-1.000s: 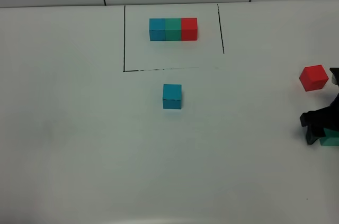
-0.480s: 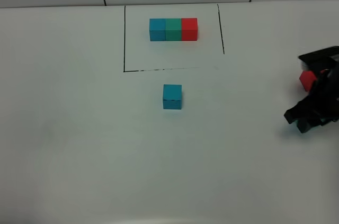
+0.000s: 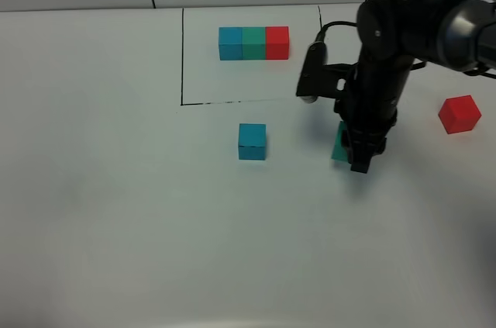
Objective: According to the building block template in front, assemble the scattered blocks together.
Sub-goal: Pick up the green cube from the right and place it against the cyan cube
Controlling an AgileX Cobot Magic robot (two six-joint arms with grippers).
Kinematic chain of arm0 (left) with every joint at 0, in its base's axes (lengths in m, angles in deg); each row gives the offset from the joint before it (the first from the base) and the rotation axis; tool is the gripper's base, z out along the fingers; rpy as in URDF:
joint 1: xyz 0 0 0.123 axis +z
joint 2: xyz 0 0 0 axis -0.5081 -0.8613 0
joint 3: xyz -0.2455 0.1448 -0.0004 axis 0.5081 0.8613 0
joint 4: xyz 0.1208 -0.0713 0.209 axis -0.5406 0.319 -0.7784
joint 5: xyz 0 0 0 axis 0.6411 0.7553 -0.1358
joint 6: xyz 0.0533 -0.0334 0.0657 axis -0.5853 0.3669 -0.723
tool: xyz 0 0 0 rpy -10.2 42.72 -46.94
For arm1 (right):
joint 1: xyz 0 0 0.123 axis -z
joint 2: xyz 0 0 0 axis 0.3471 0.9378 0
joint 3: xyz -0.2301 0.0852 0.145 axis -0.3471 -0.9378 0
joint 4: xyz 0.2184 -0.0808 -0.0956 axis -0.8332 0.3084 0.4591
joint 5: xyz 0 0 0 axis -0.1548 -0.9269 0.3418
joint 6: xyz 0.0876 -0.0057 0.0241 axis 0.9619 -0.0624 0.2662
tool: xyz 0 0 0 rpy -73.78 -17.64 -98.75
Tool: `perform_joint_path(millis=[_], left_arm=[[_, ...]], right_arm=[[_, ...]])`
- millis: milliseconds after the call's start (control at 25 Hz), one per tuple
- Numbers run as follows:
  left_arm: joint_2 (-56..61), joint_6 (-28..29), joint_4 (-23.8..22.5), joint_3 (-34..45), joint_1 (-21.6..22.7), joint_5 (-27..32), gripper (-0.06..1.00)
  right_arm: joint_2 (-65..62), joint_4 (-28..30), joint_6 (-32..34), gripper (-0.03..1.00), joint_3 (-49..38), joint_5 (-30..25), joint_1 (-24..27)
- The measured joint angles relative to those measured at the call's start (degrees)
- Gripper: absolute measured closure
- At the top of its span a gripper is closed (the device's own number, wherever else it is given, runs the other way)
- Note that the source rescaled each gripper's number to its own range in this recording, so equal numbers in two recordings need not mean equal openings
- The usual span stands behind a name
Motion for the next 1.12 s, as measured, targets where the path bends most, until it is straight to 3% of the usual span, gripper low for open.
perform_joint_path(millis=[520,1120], left_arm=[[0.0,0.0,0.0,0.0,0.0,0.0,0.32],[0.0,0.0,0.0,0.0,0.0,0.0,0.32]], right_arm=[[12.7,1.2,-2.5,0.95,17.0,-4.5,-6.1],[16.8,3.3,-2.3,0.95,19.8,-4.9,-8.2]])
